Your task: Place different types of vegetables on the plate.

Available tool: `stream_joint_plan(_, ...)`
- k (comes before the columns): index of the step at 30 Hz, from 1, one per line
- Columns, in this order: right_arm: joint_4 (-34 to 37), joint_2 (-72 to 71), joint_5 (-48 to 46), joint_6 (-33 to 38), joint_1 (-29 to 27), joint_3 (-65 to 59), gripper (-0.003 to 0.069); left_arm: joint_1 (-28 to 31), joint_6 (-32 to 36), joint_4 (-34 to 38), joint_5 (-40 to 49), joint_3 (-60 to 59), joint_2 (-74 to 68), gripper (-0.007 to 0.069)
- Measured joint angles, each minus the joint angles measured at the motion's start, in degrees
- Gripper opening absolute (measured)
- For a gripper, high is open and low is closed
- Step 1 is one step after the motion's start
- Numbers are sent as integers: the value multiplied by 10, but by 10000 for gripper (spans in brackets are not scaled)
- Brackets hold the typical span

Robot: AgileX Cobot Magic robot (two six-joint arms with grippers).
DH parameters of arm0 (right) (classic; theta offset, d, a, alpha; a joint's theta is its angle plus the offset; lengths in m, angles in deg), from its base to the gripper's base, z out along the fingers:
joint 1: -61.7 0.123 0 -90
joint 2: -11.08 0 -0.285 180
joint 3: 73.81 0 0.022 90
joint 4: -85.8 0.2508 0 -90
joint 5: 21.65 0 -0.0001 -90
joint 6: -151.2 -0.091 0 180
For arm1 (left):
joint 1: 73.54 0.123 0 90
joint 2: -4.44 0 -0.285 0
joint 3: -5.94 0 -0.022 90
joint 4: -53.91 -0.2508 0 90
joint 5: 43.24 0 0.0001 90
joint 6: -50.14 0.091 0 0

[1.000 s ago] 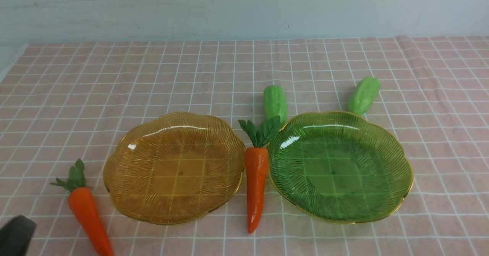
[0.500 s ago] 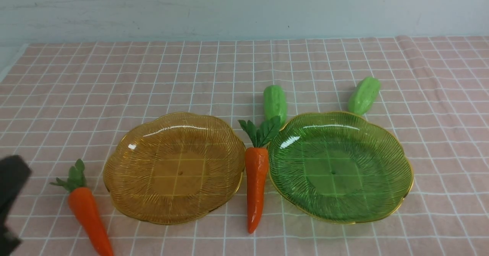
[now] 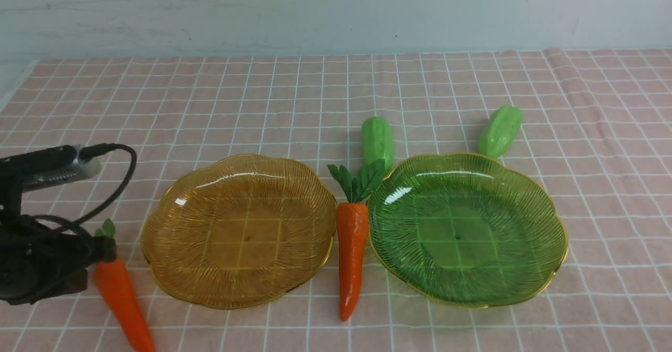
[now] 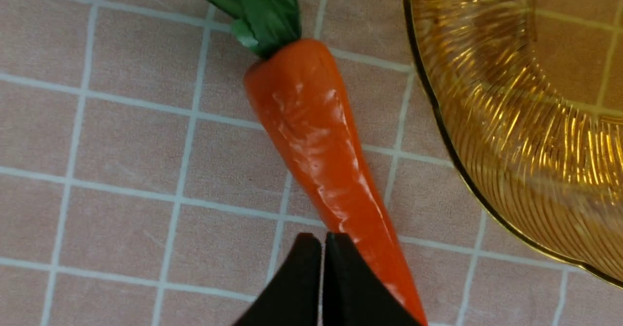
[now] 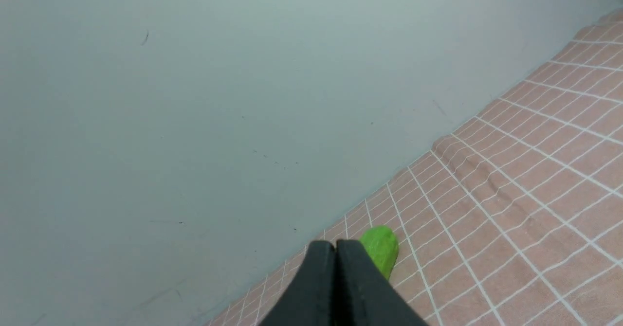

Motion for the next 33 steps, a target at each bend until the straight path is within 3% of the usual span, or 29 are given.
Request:
stream_joint_plan(3,30,0,-15,0,0,1,-15,1,9,1,2,8,-31,6)
stream_joint_plan(7,51,4,-139,18,0,71,-15,1,13,2,-28,9,-51,100)
stream_joint_plan(9,51,28,-182,45,0,112,-15,1,11,15,-37,9,-64,195)
stream_joint_plan(14,47,190,-391,164,0,279,-15,2,8,31,-56,9,-112,461)
stream_joint_plan(18,62,271,-489,242,0,352,-15,2,0,38,-81,11,-156,538)
stream_joint_plan(21,97,278,-498,280,0,363,-15,2,-4,41,-82,13,-179,526)
stream_joint_plan(25,114,278,-497,300,0,364,-15,2,-12,24,-65,21,-187,250)
stream_joint_plan(26,114,278,-497,300,0,364,-15,2,-17,12,-49,31,-187,216)
stream_joint_plan(33,114,279,-476,302,0,364,-15,-18,-25,-17,56,121,-121,201)
